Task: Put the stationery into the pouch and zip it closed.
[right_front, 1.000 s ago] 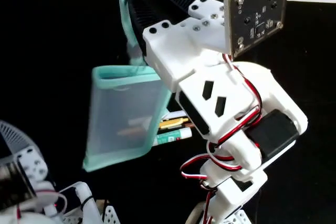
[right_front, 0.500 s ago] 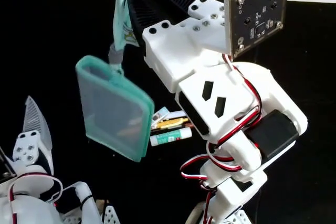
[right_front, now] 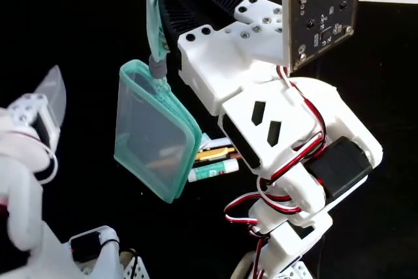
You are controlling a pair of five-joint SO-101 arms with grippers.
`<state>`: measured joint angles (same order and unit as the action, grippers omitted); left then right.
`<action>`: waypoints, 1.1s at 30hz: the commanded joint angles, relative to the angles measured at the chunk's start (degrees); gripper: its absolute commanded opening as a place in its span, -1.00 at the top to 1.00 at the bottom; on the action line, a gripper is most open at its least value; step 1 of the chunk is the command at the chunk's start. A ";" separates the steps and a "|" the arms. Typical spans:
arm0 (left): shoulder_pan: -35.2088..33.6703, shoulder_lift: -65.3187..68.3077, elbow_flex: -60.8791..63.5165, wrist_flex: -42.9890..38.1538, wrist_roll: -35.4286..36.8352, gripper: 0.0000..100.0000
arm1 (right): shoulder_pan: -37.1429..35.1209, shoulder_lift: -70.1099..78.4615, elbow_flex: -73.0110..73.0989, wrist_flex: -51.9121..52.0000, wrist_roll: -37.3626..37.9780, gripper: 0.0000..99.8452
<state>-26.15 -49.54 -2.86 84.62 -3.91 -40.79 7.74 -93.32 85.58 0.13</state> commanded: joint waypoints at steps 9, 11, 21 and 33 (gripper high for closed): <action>9.89 16.57 -15.43 0.97 -7.82 0.44 | -0.92 4.79 -1.19 -0.92 -0.79 0.97; 10.95 19.21 -17.63 1.14 -7.82 0.44 | -0.92 4.97 -1.19 -0.92 -0.79 0.97; 13.67 29.67 -28.62 1.32 -7.82 0.44 | -3.38 4.79 -1.19 -0.92 -0.88 0.97; 15.52 35.47 -29.14 1.32 -7.82 0.44 | -4.26 4.88 -2.24 -0.92 -0.88 0.97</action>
<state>-11.38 -15.96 -30.37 85.67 -11.47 -44.48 12.84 -93.67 85.58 -0.40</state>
